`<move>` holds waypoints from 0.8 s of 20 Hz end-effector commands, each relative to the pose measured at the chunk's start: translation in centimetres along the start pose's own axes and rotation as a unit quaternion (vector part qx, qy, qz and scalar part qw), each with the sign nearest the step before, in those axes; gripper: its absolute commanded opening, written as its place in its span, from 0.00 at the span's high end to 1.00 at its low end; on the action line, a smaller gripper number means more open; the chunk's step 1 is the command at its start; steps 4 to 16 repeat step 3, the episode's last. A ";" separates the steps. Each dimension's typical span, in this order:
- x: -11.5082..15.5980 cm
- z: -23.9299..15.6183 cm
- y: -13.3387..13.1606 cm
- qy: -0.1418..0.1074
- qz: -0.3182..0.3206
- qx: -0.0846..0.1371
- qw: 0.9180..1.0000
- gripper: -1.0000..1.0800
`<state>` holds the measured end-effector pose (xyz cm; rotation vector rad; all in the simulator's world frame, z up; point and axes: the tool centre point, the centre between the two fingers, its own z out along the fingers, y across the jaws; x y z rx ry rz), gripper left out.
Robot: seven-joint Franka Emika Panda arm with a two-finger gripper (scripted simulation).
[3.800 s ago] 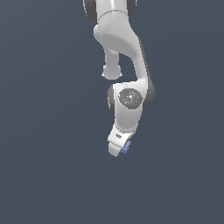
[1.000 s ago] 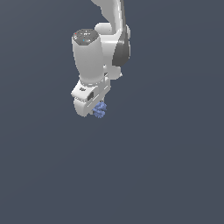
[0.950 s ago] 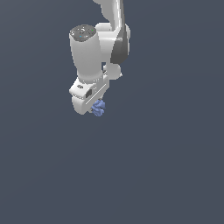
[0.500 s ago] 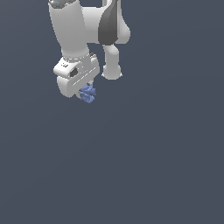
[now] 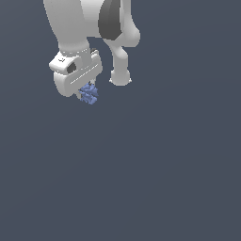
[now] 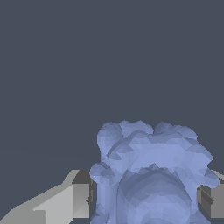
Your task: Pick up the object and move it to a goal position.
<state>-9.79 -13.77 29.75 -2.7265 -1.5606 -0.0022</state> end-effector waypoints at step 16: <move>0.2 0.2 0.1 -0.001 0.000 0.000 1.000 1.00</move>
